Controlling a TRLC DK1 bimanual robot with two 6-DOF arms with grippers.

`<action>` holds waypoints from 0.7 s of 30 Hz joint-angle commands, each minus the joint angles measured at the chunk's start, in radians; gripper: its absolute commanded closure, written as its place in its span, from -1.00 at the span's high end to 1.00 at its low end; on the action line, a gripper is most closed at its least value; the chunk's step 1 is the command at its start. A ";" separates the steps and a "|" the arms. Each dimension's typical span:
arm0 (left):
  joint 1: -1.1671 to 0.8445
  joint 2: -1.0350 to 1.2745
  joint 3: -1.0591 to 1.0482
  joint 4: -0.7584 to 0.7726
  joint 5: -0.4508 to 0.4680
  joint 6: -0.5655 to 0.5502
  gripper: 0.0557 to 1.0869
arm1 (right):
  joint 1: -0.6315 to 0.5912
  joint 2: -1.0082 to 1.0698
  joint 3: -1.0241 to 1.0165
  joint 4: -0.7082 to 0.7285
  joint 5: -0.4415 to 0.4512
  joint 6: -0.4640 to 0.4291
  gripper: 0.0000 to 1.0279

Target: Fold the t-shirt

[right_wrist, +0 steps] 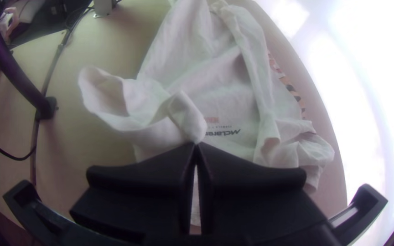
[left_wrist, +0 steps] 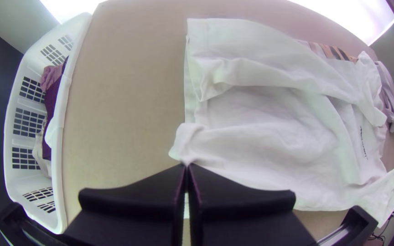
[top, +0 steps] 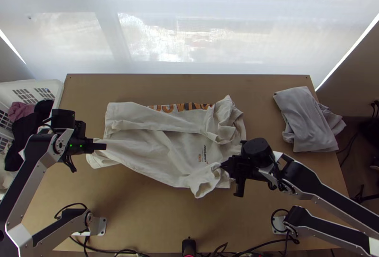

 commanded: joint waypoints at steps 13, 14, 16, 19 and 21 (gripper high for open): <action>-0.006 -0.024 0.077 0.006 0.001 0.019 -0.93 | -0.161 0.009 0.060 0.033 0.020 0.003 -0.95; -0.006 -0.024 0.082 0.012 0.001 0.021 -0.93 | -0.167 0.011 0.063 0.034 0.020 0.003 -0.95; -0.006 -0.021 0.089 0.024 0.001 0.021 -0.93 | -0.186 0.016 0.068 0.042 0.020 0.001 -0.95; -0.003 -0.018 0.100 0.043 -0.001 0.021 -0.93 | -0.209 0.025 0.071 0.047 0.020 -0.005 -0.95; 0.002 -0.016 0.108 0.055 0.001 0.028 -0.93 | -0.224 0.029 0.071 0.056 0.021 -0.014 -0.95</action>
